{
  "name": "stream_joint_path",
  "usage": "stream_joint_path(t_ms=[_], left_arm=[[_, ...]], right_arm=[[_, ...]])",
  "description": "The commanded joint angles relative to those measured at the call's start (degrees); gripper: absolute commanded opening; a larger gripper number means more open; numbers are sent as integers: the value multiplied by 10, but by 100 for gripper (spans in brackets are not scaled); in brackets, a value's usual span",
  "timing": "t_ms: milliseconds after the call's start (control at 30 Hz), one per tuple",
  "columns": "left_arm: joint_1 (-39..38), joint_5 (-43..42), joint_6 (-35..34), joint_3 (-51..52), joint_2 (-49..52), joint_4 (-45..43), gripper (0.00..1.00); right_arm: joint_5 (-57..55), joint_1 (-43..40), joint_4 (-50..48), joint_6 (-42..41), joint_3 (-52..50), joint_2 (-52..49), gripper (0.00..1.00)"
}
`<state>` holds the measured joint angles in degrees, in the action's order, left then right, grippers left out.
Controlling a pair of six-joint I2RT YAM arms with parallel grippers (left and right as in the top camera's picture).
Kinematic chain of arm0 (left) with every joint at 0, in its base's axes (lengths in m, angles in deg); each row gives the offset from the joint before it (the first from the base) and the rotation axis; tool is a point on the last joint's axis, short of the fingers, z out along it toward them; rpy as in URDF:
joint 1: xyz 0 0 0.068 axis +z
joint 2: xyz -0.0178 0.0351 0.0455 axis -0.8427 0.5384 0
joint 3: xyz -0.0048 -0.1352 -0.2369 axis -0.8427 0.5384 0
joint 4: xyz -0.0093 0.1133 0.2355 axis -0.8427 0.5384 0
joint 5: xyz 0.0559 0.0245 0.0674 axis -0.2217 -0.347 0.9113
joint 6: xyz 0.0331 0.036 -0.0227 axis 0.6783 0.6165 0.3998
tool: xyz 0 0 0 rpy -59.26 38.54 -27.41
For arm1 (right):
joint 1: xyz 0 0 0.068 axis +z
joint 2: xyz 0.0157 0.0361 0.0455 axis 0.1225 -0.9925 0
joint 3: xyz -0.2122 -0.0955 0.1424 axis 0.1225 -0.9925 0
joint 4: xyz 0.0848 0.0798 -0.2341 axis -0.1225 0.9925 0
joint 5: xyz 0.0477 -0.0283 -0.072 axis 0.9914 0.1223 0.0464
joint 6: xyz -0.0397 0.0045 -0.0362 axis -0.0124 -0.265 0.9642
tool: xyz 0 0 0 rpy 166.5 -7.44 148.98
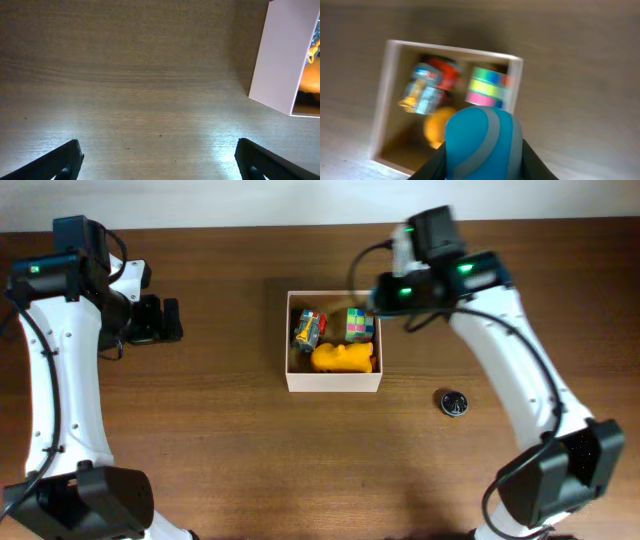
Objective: Pack container
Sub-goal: 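Carry the blue ball into the box and release it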
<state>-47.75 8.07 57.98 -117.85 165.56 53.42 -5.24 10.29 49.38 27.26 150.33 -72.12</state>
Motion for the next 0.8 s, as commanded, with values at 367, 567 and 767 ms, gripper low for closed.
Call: stream_joint_path(t_ms=[367, 567, 767], left_arm=[[2, -5, -7, 3, -2, -1, 99], [2, -5, -7, 3, -2, -1, 99], [2, -5, -7, 3, -2, -1, 99]], right_arm=[[-44, 82, -149, -5, 4, -125, 31], [-46, 81, -174, -5, 4, -143, 76], [-59, 65, -118, -5, 24, -109, 93]])
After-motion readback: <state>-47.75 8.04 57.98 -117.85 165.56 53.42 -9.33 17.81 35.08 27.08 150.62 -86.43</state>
